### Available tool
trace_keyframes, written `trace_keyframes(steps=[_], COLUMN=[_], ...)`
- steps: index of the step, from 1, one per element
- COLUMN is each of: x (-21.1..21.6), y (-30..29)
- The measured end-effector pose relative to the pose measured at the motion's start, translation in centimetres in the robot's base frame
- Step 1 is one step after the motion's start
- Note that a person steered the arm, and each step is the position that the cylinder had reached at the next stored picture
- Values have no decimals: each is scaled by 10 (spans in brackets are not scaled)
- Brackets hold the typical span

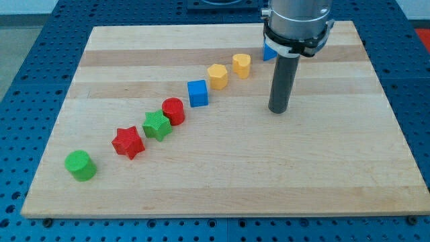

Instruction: Move your arm slightly downwards

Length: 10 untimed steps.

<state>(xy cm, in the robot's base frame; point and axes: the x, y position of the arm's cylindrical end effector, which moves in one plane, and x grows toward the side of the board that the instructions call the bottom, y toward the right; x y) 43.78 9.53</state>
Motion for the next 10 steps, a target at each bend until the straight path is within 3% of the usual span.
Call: trace_keyframes(steps=[10], x=[15], y=[1])
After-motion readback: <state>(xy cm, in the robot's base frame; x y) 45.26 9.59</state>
